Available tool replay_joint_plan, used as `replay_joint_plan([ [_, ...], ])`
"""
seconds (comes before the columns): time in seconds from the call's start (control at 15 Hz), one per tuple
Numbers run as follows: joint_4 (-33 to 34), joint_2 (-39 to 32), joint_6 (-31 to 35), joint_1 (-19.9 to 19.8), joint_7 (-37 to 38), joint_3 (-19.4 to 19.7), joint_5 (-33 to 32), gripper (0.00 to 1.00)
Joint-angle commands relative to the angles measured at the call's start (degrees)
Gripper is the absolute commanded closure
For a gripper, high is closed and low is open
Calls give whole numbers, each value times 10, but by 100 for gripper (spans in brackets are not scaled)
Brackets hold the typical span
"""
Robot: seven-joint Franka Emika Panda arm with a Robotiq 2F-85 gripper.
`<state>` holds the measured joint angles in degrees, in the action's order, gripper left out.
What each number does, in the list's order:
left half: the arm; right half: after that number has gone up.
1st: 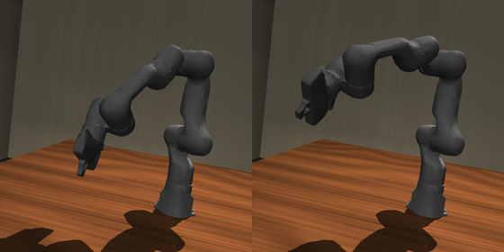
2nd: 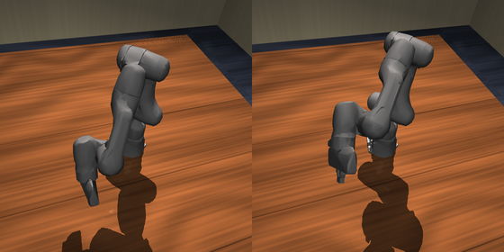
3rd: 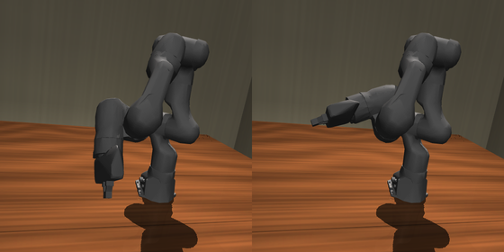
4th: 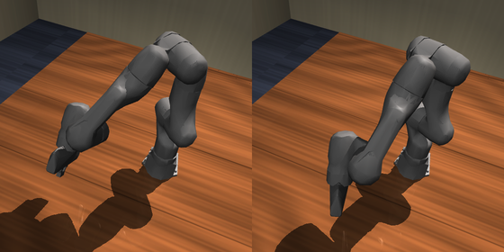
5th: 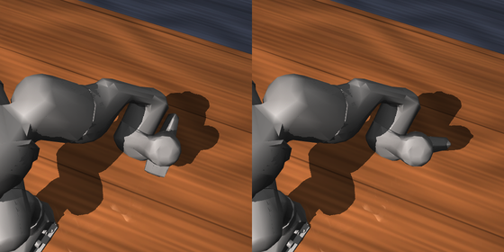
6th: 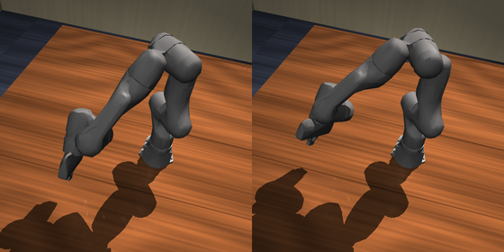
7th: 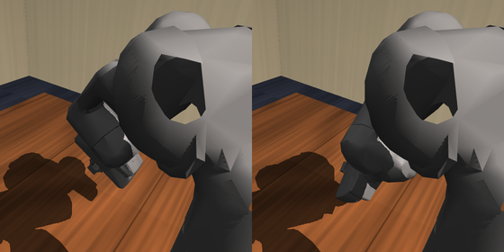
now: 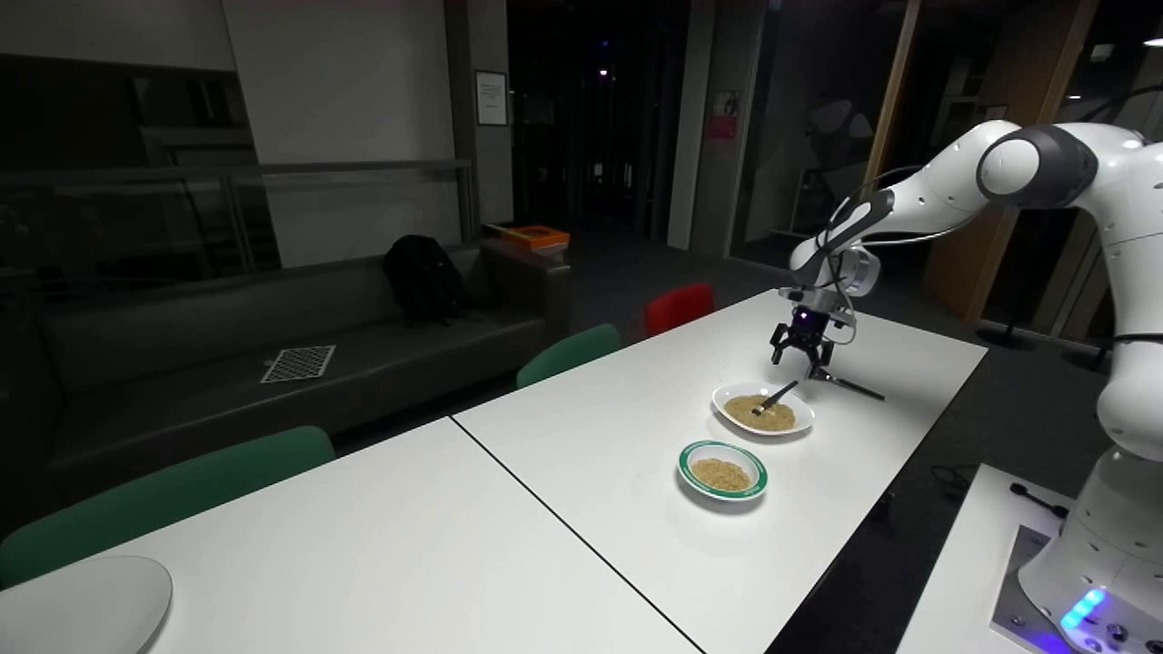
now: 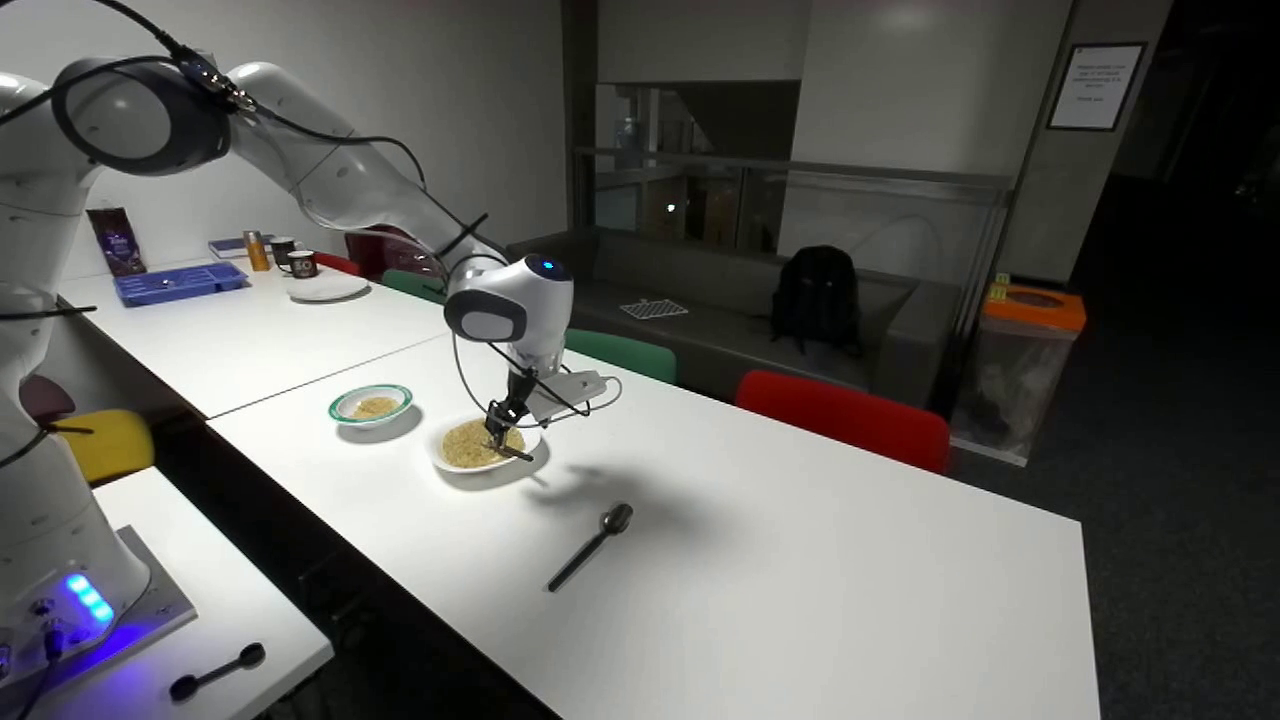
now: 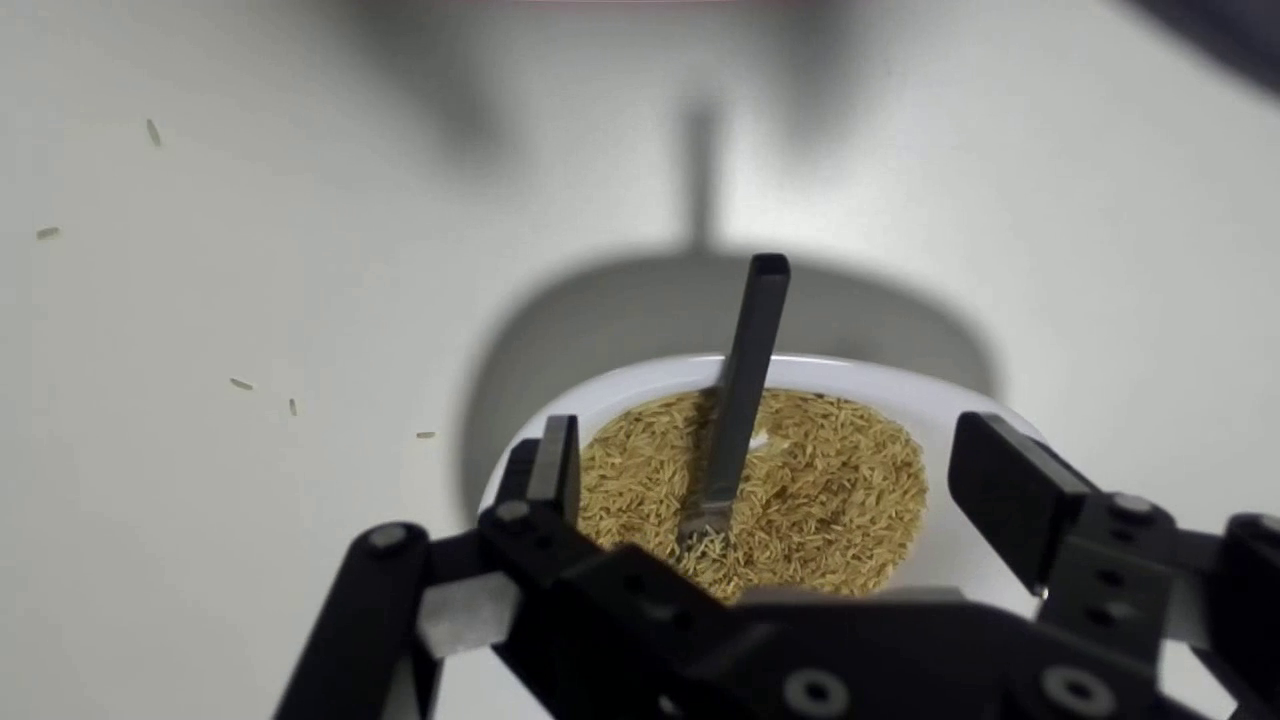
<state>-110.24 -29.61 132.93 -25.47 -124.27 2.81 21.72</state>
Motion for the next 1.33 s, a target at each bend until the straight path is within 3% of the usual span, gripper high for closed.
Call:
replay_joint_plan([
  [0.0, -22, 63, -20, 5, 18, 8, -8, 0],
  [0.6, -132, 242, -52, 79, 101, 22, -72, 0],
  [1.0, -255, 368, 1, 144, 189, 24, -287, 0],
  [1.27, -326, 435, 44, 175, 173, 19, -386, 0],
])
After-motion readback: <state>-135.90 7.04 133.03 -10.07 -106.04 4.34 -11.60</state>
